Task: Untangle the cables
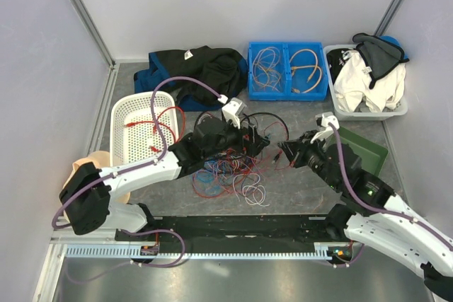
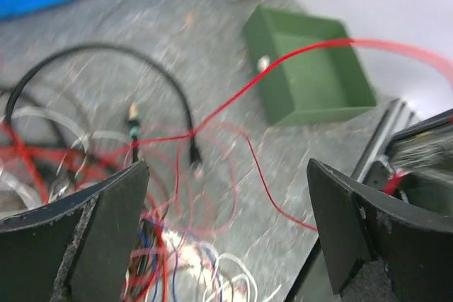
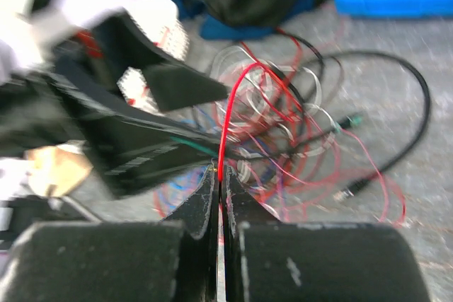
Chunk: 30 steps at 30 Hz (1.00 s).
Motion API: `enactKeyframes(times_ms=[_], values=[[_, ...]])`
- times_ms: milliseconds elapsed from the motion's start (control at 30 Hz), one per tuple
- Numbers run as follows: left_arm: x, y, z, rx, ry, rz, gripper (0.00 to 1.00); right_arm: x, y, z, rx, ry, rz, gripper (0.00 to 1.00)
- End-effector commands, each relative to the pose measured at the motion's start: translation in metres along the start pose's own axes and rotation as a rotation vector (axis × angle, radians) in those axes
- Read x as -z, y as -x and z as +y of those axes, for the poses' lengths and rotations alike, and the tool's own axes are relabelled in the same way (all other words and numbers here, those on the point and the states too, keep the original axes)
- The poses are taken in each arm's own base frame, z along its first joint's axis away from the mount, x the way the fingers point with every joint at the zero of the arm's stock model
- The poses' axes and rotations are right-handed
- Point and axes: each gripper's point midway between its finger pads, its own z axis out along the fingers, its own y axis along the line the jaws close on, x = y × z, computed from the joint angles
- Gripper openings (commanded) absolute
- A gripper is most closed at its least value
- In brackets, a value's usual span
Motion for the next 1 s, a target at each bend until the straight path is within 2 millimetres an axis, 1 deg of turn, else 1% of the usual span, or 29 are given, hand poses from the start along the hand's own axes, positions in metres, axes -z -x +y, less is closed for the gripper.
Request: enactKeyframes(times_ms=[0, 67, 167, 200, 267, 300, 367, 400, 433, 467, 500, 533, 600, 633, 667, 700, 733, 767, 800, 833, 867, 900, 933, 967], values=[[-0.012, 0.053, -0.028, -0.11, -0.124, -0.196, 1.0, 0.018, 0.027, 0.022, -0.024, 0.065, -0.014, 0.0], [-0.019, 0.05, -0.024, -0.141, -0.11, -0.187, 1.0, 0.022, 0.033, 0.029, -0.039, 0.086, -0.017, 0.0], [-0.024, 0.057, -0.028, -0.155, -0.125, -0.214, 1.0, 0.027, 0.038, 0.039, -0.056, 0.125, -0.009, 0.0], [-0.027, 0.058, -0.029, -0.156, -0.135, -0.217, 1.0, 0.029, 0.043, 0.043, -0.063, 0.137, -0.015, 0.0], [-0.031, 0.061, -0.032, -0.156, -0.149, -0.232, 0.99, 0.031, 0.045, 0.049, -0.072, 0.161, -0.007, 0.0], [-0.035, 0.061, -0.034, -0.158, -0.16, -0.229, 0.99, 0.033, 0.05, 0.053, -0.076, 0.175, -0.013, 0.0], [-0.039, 0.065, -0.038, -0.154, -0.175, -0.239, 0.97, 0.036, 0.054, 0.058, -0.079, 0.192, -0.016, 0.0], [-0.04, 0.068, -0.044, -0.155, -0.199, -0.246, 0.96, 0.037, 0.057, 0.058, -0.078, 0.19, -0.022, 0.0], [-0.042, 0.068, -0.046, -0.149, -0.212, -0.245, 0.92, 0.038, 0.057, 0.057, -0.078, 0.184, -0.025, 0.0], [-0.042, 0.071, -0.05, -0.15, -0.232, -0.255, 0.89, 0.038, 0.057, 0.056, -0.078, 0.178, -0.023, 0.0], [-0.043, 0.072, -0.053, -0.152, -0.245, -0.257, 0.83, 0.038, 0.057, 0.055, -0.078, 0.173, -0.025, 0.0], [-0.042, 0.073, -0.053, -0.152, -0.245, -0.257, 0.65, 0.038, 0.056, 0.053, -0.077, 0.165, -0.023, 0.0], [-0.04, 0.071, -0.048, -0.149, -0.222, -0.241, 0.49, 0.04, 0.06, 0.047, -0.075, 0.136, -0.046, 0.0], [-0.038, 0.071, -0.045, -0.157, -0.204, -0.236, 0.32, 0.041, 0.061, 0.043, -0.067, 0.116, -0.05, 0.0], [-0.03, 0.076, -0.043, -0.162, -0.186, -0.24, 0.16, 0.041, 0.065, 0.035, -0.058, 0.078, -0.073, 0.0], [-0.025, 0.075, -0.033, -0.162, -0.135, -0.223, 0.02, 0.043, 0.069, 0.033, -0.052, 0.067, -0.086, 0.0], [-0.02, 0.077, -0.027, -0.172, -0.106, -0.217, 0.02, 0.043, 0.07, 0.03, -0.035, 0.049, -0.091, 0.0], [-0.007, 0.092, -0.027, -0.177, -0.082, -0.246, 0.02, 0.043, 0.072, 0.027, -0.03, 0.037, -0.101, 0.0], [-0.002, 0.086, -0.018, -0.178, -0.038, -0.189, 0.02, 0.04, 0.073, 0.023, -0.022, 0.009, -0.107, 0.0], [0.004, 0.089, -0.015, -0.183, -0.012, -0.175, 0.02, 0.038, 0.072, 0.019, -0.011, -0.01, -0.109, 0.0], [0.018, 0.121, -0.021, -0.181, 0.018, -0.226, 0.02, 0.036, 0.072, 0.017, -0.002, -0.026, -0.111, 0.0], [0.025, 0.127, -0.02, -0.177, 0.049, -0.209, 0.02, 0.029, 0.069, 0.011, 0.012, -0.06, -0.105, 0.0], [0.033, 0.121, -0.013, -0.174, 0.094, -0.137, 0.02, 0.026, 0.07, 0.009, 0.019, -0.071, -0.111, 0.0], [0.045, 0.151, -0.024, -0.173, 0.099, -0.177, 0.02, 0.022, 0.069, 0.008, 0.029, -0.083, -0.113, 0.01]])
